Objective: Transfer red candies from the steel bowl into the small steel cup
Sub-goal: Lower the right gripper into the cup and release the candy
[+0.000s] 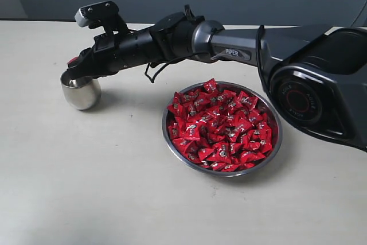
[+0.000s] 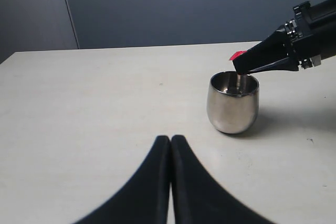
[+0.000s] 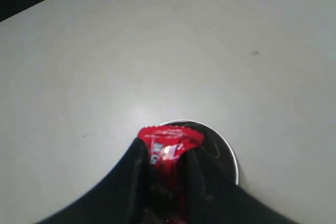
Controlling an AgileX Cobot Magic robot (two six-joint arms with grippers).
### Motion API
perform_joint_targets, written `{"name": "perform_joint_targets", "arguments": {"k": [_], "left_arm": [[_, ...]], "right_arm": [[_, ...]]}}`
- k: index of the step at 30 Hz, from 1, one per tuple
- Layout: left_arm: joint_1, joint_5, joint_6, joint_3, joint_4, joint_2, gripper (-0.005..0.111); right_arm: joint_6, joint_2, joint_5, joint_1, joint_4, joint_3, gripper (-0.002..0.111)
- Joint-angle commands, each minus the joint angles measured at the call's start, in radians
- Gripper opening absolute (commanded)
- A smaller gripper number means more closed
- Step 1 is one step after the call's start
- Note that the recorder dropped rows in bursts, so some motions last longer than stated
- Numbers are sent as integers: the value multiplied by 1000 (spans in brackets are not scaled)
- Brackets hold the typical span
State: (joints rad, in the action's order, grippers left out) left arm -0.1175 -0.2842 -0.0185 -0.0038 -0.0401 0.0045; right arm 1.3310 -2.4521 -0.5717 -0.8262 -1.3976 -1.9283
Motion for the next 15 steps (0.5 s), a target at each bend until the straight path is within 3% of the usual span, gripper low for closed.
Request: {"name": "perform_joint_targets", "arguments": {"k": [1, 15], "left_arm": [[-1, -1, -1, 4, 2, -4, 0], [-1, -1, -1, 4, 2, -4, 0]], "right_arm": [[0, 0, 12, -3, -2, -10, 11], [0, 0, 38, -3, -15, -10, 11]]}}
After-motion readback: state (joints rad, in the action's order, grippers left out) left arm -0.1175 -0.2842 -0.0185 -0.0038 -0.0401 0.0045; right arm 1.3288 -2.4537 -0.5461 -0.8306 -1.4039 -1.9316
